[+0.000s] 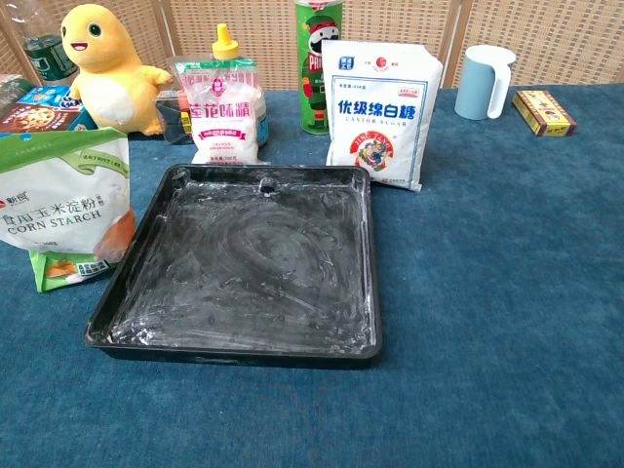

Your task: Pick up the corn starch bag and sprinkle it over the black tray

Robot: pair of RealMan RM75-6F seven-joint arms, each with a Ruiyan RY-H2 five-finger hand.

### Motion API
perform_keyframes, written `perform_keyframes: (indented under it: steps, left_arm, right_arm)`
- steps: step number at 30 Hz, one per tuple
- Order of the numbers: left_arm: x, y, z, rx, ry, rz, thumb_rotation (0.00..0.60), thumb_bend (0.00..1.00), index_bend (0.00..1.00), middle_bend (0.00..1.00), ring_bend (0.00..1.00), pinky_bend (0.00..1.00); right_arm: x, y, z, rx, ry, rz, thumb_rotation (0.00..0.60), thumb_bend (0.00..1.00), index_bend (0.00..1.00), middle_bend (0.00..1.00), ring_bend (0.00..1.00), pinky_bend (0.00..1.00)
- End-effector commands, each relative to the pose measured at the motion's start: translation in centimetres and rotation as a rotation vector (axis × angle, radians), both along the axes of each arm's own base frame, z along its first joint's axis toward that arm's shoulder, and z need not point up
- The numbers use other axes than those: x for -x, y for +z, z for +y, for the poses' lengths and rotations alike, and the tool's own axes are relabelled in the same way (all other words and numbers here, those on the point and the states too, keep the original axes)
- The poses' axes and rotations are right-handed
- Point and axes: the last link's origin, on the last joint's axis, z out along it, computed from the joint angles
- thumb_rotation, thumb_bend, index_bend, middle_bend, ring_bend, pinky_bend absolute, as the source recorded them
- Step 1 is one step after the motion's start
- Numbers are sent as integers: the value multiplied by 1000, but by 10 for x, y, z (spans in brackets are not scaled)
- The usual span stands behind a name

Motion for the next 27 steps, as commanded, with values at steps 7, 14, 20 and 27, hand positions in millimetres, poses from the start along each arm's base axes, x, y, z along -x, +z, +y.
perform_keyframes:
  steps: [7, 14, 20, 27]
  left_arm:
    - [5, -10, 4, 25, 13, 3, 600, 0, 0, 0, 0, 0]
    - [20, -48, 21, 79, -4, -67, 600, 0, 0, 0, 0, 0]
    - [21, -82, 39, 95, -31, -106, 600, 0, 0, 0, 0, 0]
    - [10, -115, 52, 128, -10, -193, 600, 0, 0, 0, 0, 0]
  right_arm:
    - [0, 1, 1, -15, -5, -23, 600, 40, 0, 0, 0, 0]
    - [0, 4, 2, -23, -3, -47, 600, 44, 0, 0, 0, 0]
    - [2, 6, 0, -32, -10, -58, 600, 46, 0, 0, 0, 0]
    - [2, 5, 0, -59, -3, -69, 600, 48, 0, 0, 0, 0]
